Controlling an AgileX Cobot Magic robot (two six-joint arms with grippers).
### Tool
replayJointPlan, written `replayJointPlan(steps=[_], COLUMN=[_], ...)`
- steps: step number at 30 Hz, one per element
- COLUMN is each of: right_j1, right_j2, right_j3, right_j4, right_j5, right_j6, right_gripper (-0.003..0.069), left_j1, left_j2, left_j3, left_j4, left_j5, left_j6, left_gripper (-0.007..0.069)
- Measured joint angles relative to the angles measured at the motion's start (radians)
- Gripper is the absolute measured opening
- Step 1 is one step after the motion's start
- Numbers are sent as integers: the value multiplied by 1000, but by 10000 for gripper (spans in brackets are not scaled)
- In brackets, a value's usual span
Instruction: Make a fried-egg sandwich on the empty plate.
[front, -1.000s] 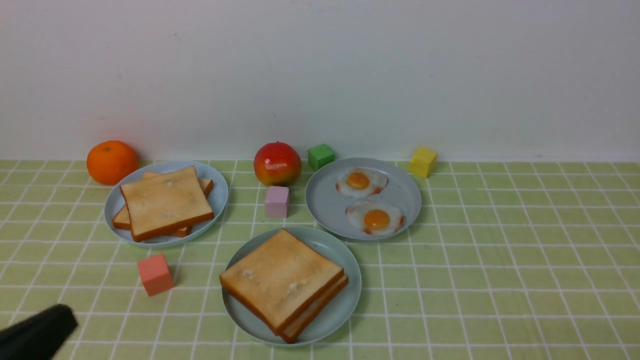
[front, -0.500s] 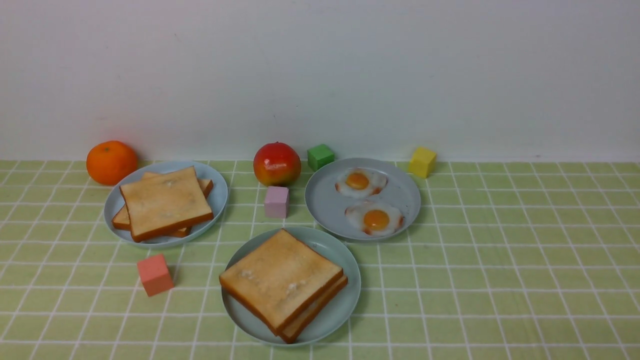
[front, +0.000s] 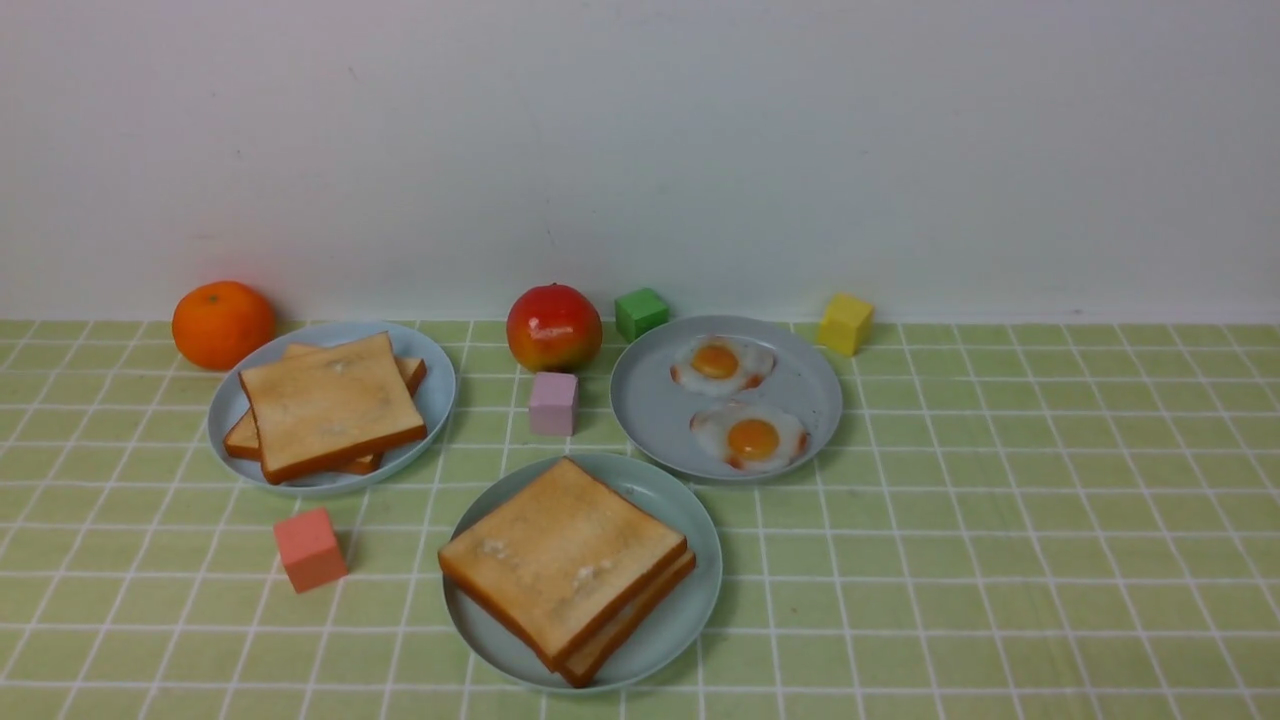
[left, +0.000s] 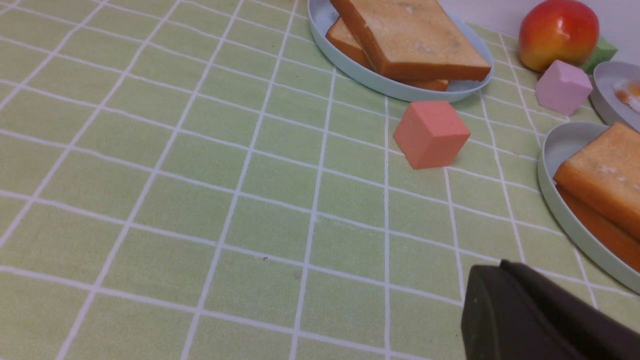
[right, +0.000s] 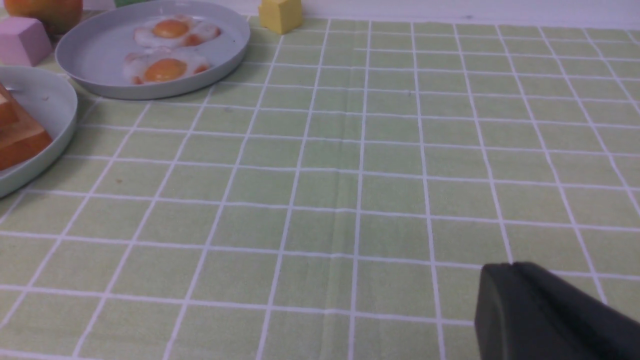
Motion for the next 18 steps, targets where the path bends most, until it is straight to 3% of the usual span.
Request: replayJointPlan(steps=[18], right_j1=[0], right_j2=[0], right_j3=[0], right_j4=[0], right_j5=[0], right_j6=[0], right_gripper=[45], left_j1=[0], left_j2=[0], left_j3=[0], left_j4=[0], left_j5=[0], left_j6=[0], left_gripper=[-13])
